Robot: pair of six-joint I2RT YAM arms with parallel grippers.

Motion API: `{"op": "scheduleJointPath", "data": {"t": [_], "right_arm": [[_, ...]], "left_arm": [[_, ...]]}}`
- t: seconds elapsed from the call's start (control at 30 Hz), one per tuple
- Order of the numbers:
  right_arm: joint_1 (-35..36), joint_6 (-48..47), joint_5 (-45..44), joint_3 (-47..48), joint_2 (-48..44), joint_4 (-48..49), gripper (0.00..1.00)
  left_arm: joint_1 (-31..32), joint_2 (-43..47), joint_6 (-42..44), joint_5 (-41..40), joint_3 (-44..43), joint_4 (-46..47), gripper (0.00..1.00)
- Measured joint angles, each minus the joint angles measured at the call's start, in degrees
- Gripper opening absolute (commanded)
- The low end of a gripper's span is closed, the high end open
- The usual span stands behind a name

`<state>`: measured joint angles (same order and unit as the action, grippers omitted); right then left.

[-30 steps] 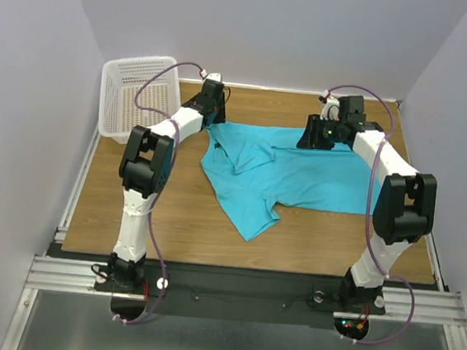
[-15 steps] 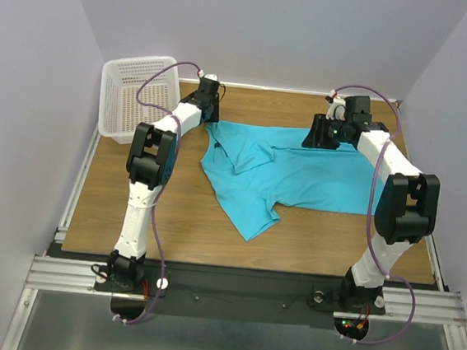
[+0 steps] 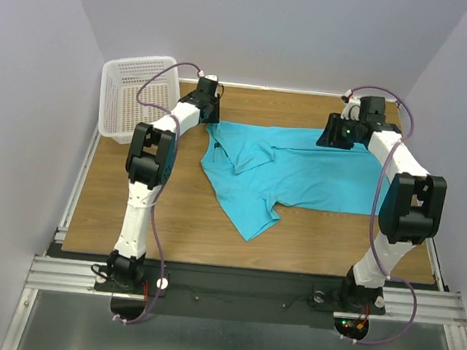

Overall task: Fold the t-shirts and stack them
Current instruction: Fold the tshirt

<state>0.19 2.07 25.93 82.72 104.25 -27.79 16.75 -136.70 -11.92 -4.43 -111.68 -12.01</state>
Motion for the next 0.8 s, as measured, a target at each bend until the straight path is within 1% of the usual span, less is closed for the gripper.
{"op": "scheduleJointPath", "data": {"t": [0.3,0.5,0.63,0.8], "right_arm": [[-4.5,-2.7,-4.0,0.3,0.2,0.0,0.5],[-7.7,-3.7,-5.3,2.3,1.6,0.0,0.5],[-9.0,-3.8,-5.8,2.3,2.1,0.0,0.5],[-9.7,-3.8,-6.1,2.3,2.7,0.0,0.5]], "left_arm": [[-0.5,0.5,-0.8,1.8,0.8,0.7,0.47],[-0.7,3.0,-1.3,3.1,1.8,1.1,0.48],[-0.7,4.9,-1.7,5.0,1.8,2.1,0.47],[-0.7,5.2,-1.9,6.1,1.4,1.4,0.47]]}}
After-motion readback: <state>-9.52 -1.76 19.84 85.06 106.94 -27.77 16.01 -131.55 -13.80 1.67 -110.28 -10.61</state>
